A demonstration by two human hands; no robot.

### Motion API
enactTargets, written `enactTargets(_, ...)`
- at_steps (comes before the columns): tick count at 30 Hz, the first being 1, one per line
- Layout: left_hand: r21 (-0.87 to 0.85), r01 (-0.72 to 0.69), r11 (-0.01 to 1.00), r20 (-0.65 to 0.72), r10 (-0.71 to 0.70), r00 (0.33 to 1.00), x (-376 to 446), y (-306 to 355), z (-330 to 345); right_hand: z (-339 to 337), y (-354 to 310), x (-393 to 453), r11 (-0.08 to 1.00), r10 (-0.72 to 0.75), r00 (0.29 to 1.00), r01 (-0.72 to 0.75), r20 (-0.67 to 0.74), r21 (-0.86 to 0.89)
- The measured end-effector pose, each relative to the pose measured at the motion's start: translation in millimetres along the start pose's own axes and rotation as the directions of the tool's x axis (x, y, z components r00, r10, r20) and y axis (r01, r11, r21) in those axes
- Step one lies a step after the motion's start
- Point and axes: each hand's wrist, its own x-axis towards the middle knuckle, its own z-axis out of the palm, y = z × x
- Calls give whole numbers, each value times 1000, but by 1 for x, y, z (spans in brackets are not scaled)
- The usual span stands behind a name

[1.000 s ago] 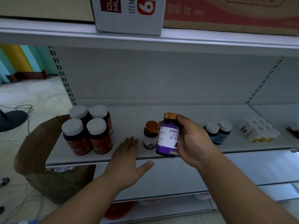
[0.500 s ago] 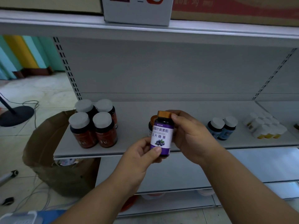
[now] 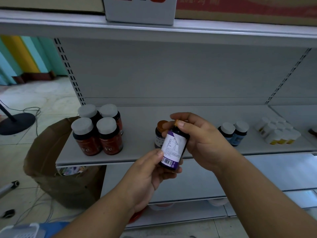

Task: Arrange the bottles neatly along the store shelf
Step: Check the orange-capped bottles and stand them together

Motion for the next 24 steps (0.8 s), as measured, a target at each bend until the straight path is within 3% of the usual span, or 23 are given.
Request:
enactTargets(5, 64, -30, 997, -14, 31, 999, -1, -4, 4, 1, 2, 2, 991, -64, 987, 46, -147, -123)
enactTargets(12, -2, -95, 996, -48, 94, 994, -2, -4, 2, -1, 12, -7, 1000, -9, 999, 9, -33, -12)
enactTargets(15, 86, -99, 991, -49, 104, 993, -3, -6, 2, -2, 15, -11, 998, -30, 999, 30, -18, -51)
enactTargets(20, 403, -169, 899, -31, 198, 980, -3, -7, -4, -2, 13, -15, 977, -86, 996, 84, -3, -195)
enactTargets(24, 472, -181, 863, -50, 231, 972, -1, -9, -6, -4, 10, -20, 933, -116, 992, 129, 58, -337)
